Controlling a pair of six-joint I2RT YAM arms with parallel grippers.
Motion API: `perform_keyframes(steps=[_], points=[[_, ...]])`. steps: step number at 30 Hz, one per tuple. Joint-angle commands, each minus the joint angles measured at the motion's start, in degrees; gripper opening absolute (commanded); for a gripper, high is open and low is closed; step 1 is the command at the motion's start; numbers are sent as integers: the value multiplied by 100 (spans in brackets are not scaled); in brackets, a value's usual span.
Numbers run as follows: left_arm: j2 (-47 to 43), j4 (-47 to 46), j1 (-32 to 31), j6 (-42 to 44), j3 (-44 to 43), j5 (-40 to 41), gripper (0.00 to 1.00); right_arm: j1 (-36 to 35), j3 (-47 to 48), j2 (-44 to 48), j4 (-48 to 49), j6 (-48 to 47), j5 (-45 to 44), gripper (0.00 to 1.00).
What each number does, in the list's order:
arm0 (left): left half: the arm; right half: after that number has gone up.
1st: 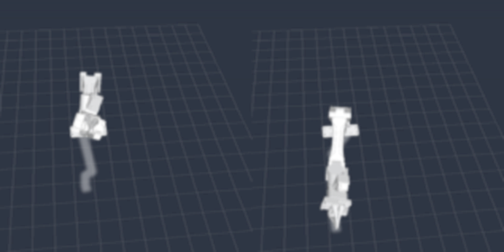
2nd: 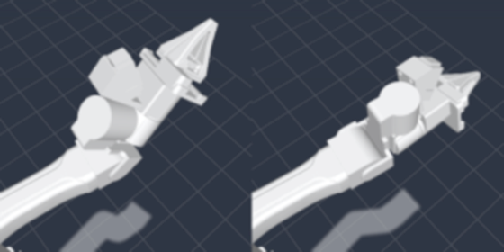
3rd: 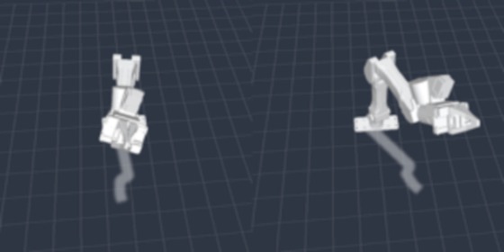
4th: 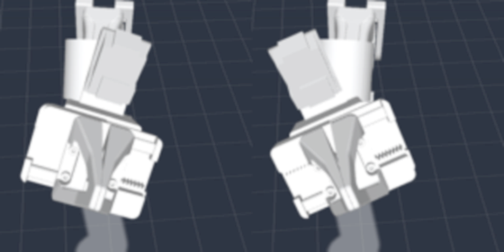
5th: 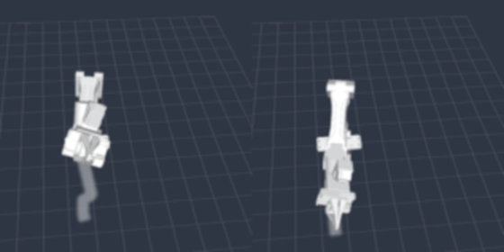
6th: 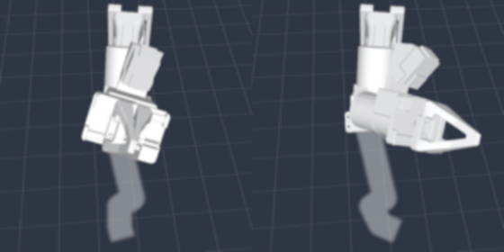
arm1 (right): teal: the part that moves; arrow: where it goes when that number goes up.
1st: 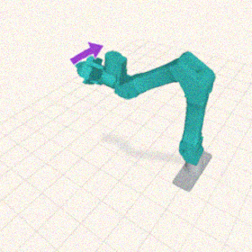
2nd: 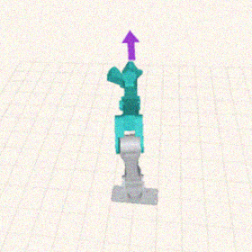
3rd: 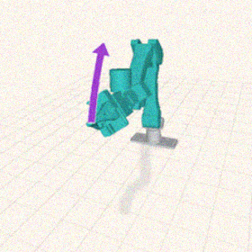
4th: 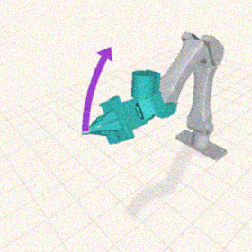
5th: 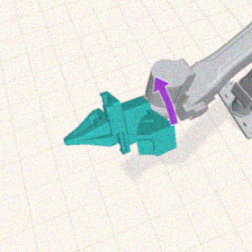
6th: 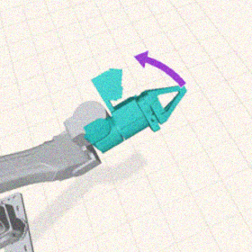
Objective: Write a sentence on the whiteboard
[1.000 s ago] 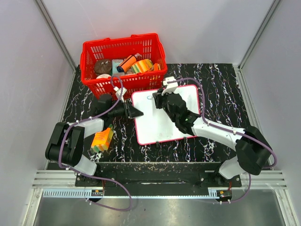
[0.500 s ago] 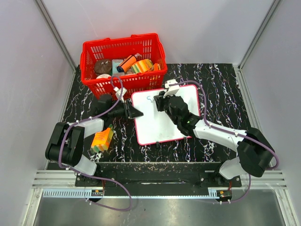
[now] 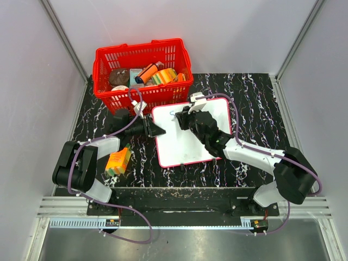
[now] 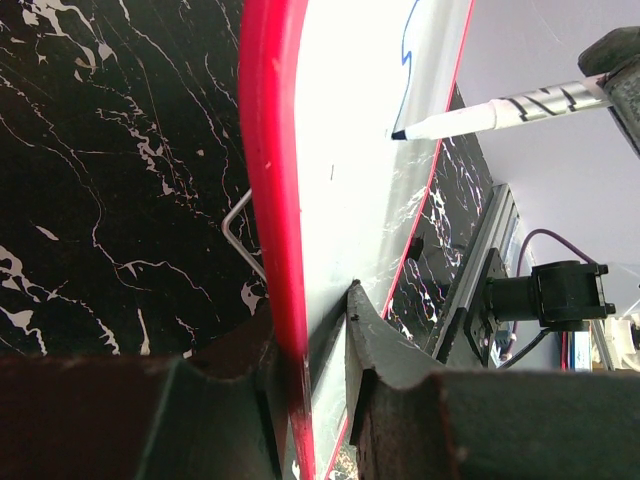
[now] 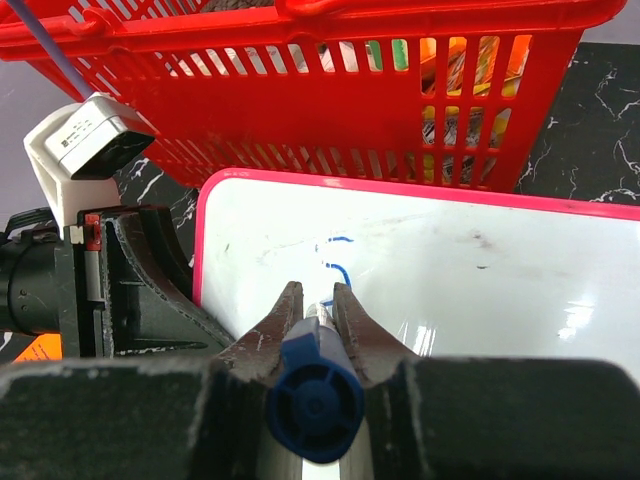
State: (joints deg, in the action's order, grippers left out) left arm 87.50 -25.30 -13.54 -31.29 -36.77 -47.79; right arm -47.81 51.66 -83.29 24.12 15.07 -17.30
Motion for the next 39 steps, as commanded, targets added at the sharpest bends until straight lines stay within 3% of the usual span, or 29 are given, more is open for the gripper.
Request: perform_keyframes(steps=[1, 9, 18, 25, 39], points=[[232, 535, -123, 932, 30, 824, 0, 44, 64, -30, 172, 163, 25, 0], [241, 570, -123, 949, 21, 850, 0, 44, 55, 102, 251, 198, 174, 0], [232, 588, -123, 958, 21, 859, 0, 88, -7, 849, 243, 172, 166, 0], [223, 596, -131, 967, 21, 868, 0, 430, 134, 709, 40, 172, 245, 0], [250, 623, -158, 984, -5, 885, 0, 466, 239, 357, 154, 14, 403, 0]])
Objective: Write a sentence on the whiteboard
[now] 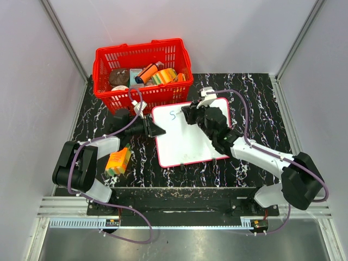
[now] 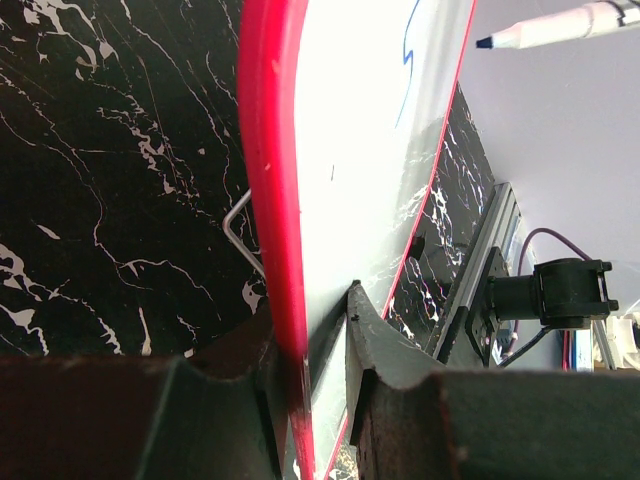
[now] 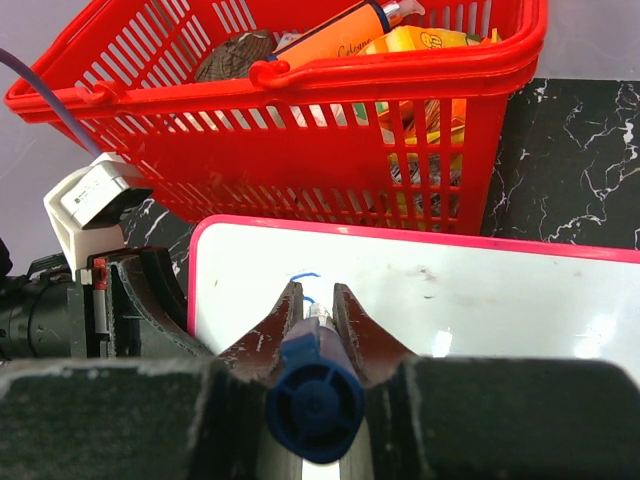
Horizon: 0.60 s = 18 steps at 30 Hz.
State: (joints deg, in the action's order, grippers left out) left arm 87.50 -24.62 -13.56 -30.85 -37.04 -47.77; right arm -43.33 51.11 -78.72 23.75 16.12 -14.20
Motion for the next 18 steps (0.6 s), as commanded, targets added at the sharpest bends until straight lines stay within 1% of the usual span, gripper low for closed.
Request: perform_keyframes(steps=[1, 18], points=[[250, 555, -155, 941, 12, 883, 0, 9, 294, -126, 200, -83, 75, 0], [276, 581, -164, 958, 3, 866, 0, 18, 408, -390, 209, -171, -4, 0]])
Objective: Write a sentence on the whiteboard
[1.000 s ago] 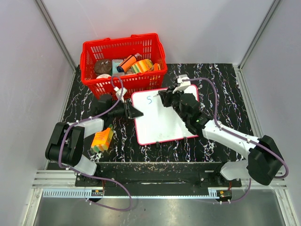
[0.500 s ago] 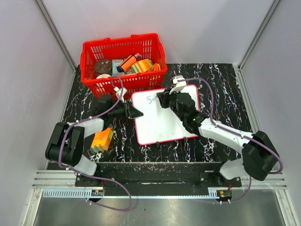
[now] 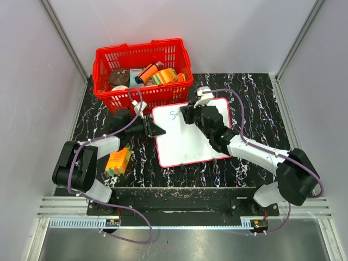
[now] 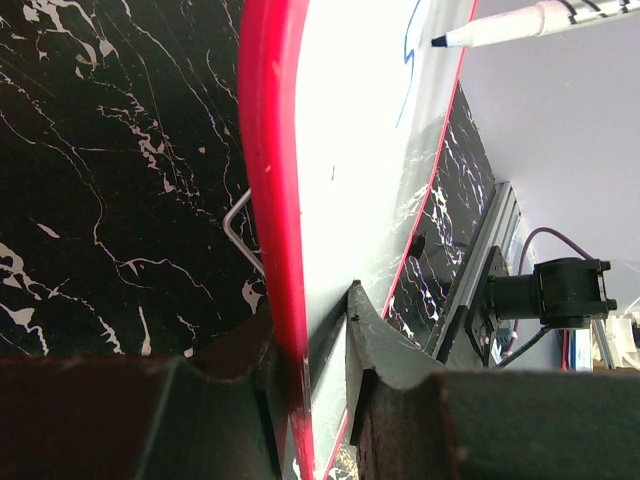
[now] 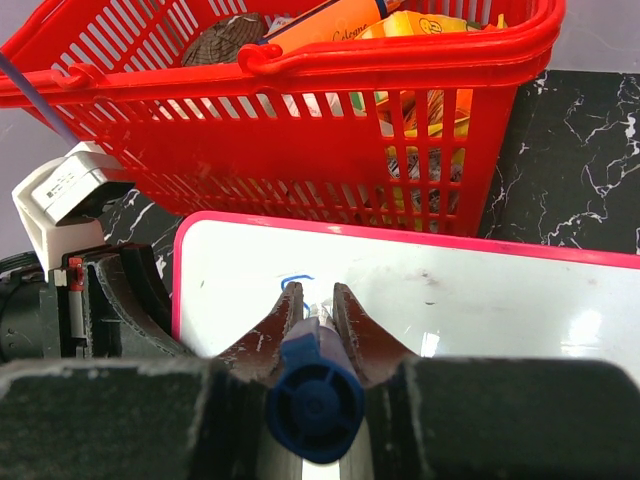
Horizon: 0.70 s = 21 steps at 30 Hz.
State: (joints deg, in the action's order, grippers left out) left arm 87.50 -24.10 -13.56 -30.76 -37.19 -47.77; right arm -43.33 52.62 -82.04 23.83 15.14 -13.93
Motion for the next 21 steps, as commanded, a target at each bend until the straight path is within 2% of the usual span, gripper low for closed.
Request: perform_keyframes(steps=[1, 21], points=[[276, 529, -164, 949, 19, 874, 0, 9, 249, -75, 200, -46, -39, 0], [258, 555, -164, 958, 10, 883, 0, 9, 126, -40, 34, -204, -496, 0]])
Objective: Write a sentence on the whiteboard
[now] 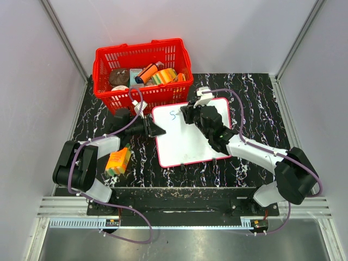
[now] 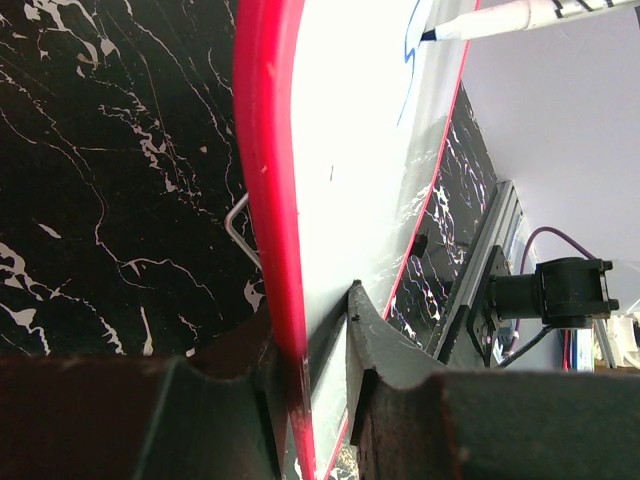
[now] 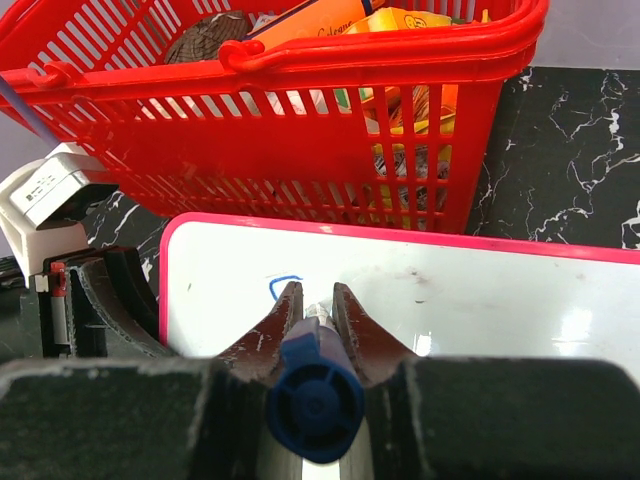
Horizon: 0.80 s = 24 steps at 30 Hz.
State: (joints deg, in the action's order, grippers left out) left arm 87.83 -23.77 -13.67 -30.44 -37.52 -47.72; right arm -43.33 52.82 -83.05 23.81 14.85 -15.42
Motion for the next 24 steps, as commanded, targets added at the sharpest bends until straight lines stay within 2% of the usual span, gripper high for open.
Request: perform_keyframes(steps=[1, 14, 24], points=[[234, 522, -153, 925, 43, 879, 0, 18, 106, 60, 27, -167, -391, 0], [226, 531, -162, 925, 43, 888, 0, 27, 36, 227, -96, -237, -585, 0], [234, 540, -162, 943, 34, 905, 0, 35, -96, 527, 229, -26, -163, 0]])
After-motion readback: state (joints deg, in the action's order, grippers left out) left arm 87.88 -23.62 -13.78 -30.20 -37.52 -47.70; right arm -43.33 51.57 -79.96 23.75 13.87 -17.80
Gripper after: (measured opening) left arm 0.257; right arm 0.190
